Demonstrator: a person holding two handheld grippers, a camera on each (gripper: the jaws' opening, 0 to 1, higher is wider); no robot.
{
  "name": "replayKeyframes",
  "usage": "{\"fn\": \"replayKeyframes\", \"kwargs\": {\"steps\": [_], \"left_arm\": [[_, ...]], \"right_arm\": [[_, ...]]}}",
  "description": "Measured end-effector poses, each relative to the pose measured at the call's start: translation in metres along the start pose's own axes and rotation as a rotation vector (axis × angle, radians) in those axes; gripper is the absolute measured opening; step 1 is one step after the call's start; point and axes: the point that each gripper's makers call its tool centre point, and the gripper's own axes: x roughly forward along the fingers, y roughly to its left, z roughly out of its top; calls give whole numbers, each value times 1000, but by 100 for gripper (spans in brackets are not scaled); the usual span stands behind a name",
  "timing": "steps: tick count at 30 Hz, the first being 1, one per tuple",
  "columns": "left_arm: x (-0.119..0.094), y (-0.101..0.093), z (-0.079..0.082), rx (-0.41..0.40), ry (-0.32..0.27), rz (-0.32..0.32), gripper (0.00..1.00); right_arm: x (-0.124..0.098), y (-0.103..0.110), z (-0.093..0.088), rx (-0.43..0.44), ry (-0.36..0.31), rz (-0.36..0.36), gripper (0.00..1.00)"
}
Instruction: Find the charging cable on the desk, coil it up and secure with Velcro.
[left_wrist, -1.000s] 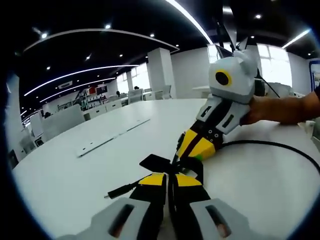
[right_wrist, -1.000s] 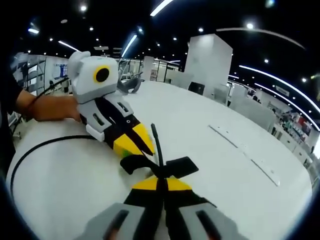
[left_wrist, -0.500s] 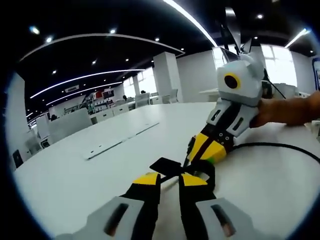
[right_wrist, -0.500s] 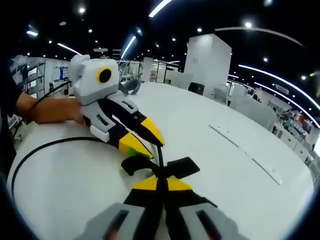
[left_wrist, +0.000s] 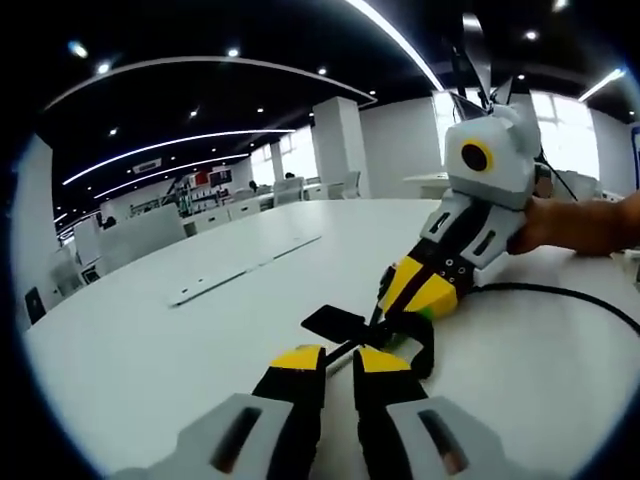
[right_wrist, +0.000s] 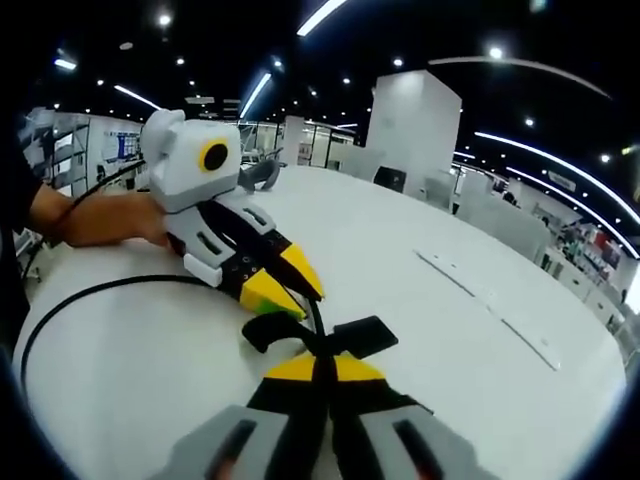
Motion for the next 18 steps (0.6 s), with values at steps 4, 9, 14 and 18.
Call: {"fn": "replayKeyframes", "kwargs": {"steps": [4,9,14,18], "left_arm": [[0,1,0,-9,-7,0,12],[1,1,0,-17,2,3,12],[2,2,0,-14,-1,1,12],[2,2,0,-17,1,0,12]], "right_arm": [[-1,1,0,6,-1,-2,5],[-5,1,3,-45,-2,-26,5],[-8,3,14,-72,-29,-24,7],[-5,5,11,-154,5,-9,8]]}}
